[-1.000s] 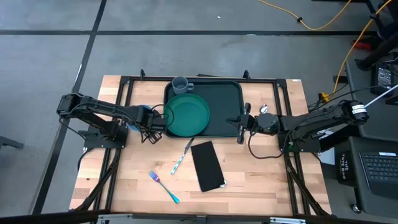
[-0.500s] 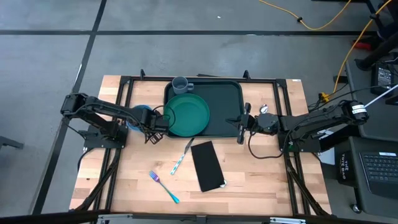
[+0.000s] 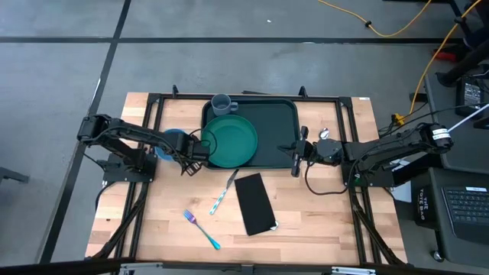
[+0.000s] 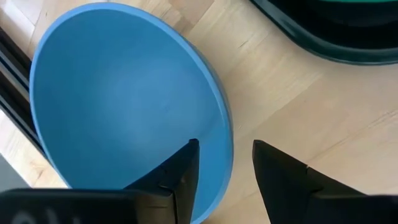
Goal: Set up tray
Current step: Put the bowl on top of the plate on the tray
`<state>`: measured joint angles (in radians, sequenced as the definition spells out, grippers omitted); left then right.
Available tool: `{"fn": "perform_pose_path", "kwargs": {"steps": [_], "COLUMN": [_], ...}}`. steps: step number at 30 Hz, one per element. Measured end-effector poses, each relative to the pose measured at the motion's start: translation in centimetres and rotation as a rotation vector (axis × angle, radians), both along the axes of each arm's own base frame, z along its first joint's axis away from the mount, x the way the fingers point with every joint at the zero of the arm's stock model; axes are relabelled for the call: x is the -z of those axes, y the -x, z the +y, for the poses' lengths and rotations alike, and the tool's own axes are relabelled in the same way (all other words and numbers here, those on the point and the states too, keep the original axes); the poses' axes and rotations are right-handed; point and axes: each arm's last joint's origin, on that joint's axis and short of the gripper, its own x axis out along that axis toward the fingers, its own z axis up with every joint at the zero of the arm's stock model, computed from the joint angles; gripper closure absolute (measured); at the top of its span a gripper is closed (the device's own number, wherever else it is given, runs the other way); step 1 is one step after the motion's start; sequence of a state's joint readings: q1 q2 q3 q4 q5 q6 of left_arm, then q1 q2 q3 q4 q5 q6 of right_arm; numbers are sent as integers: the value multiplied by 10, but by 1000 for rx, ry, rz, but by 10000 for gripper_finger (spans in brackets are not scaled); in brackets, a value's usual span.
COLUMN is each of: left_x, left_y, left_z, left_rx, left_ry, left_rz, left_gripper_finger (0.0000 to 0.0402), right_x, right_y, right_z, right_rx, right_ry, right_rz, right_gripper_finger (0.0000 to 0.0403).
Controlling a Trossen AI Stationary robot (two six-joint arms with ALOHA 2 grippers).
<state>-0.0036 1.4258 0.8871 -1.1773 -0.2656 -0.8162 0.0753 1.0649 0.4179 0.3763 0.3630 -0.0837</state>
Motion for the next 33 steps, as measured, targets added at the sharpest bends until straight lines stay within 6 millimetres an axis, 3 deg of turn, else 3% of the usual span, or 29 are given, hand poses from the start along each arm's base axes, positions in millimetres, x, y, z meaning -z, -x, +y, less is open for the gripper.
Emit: {"fn": "perform_pose_path", "kwargs": {"steps": [20, 26, 33], "left_x": [16, 16, 16], "left_y": [-7, -7, -7], "left_z": [0, 0, 0], "left_rx": [43, 66, 85], "left_ry": [6, 10, 14], "left_rz": [90, 97, 102], "left_gripper_finger": [286, 320, 388], "right_x": [0, 0, 0], "right_y": [0, 0, 0], "right_z": [0, 0, 0], "right_rx": [-1, -1, -1], "right_ry": [-1, -1, -1], "right_rz": [1, 1, 1], "right_gripper_finger": [395, 395, 395]}}
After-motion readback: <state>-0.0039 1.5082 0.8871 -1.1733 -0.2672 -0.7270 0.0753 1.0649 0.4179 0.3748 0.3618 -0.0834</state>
